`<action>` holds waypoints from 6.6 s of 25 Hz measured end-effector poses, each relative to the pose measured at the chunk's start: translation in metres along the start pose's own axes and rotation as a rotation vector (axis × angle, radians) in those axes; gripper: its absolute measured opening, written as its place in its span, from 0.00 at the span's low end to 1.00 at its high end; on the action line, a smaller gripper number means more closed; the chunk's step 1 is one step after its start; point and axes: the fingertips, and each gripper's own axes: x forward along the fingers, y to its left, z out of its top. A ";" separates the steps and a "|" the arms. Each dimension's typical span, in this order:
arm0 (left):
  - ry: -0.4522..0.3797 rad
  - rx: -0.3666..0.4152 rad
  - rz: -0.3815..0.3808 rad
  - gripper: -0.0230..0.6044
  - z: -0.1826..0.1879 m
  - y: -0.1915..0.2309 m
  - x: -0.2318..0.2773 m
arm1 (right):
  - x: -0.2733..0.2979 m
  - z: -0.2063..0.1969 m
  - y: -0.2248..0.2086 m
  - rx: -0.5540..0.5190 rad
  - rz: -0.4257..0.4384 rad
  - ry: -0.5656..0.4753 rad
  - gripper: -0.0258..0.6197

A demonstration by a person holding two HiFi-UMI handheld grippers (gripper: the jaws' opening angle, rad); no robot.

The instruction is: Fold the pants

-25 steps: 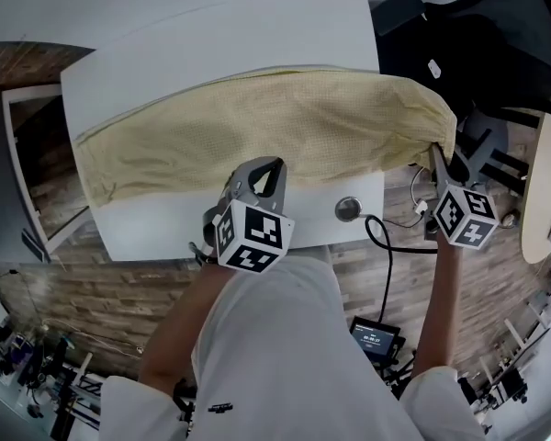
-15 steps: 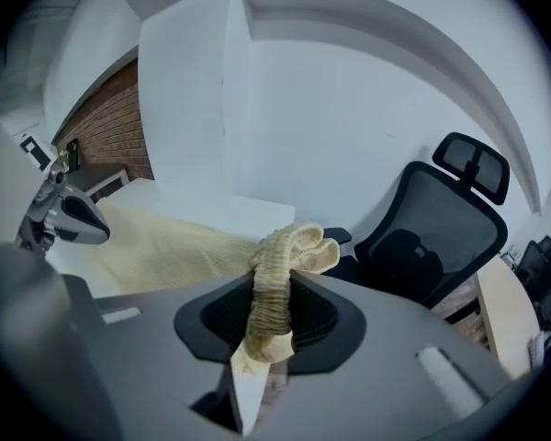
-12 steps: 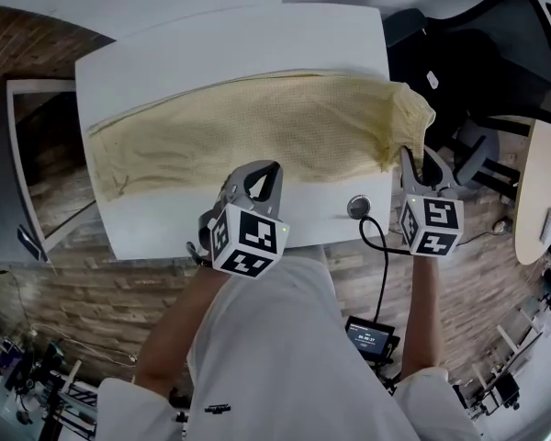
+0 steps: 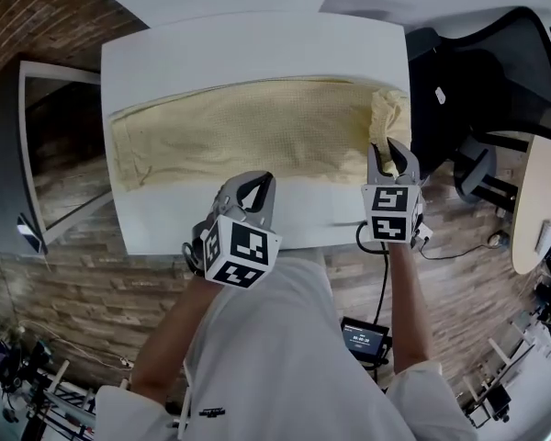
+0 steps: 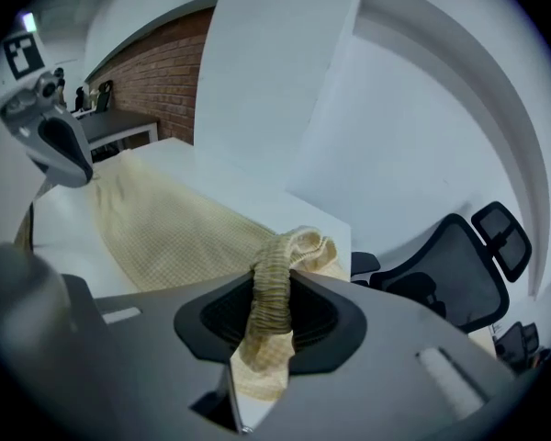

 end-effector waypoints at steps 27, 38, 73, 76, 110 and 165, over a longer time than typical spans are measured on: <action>-0.013 0.020 -0.012 0.04 -0.068 0.042 -0.070 | 0.035 0.009 0.140 0.369 0.269 -0.007 0.30; -0.008 0.042 -0.031 0.04 -0.048 0.018 -0.052 | -0.002 -0.004 0.102 0.438 0.226 -0.112 0.05; 0.083 0.004 0.033 0.04 0.044 -0.072 0.139 | 0.053 -0.094 -0.067 0.940 0.493 -0.073 0.35; 0.121 0.001 0.058 0.04 0.035 -0.068 0.154 | 0.064 -0.093 -0.061 1.009 0.564 -0.058 0.41; 0.102 -0.074 0.052 0.04 0.010 -0.055 0.120 | -0.006 -0.061 -0.074 0.564 0.418 0.019 0.11; 0.019 -0.115 0.041 0.04 -0.088 0.074 -0.042 | 0.023 0.080 0.201 0.462 0.439 0.035 0.13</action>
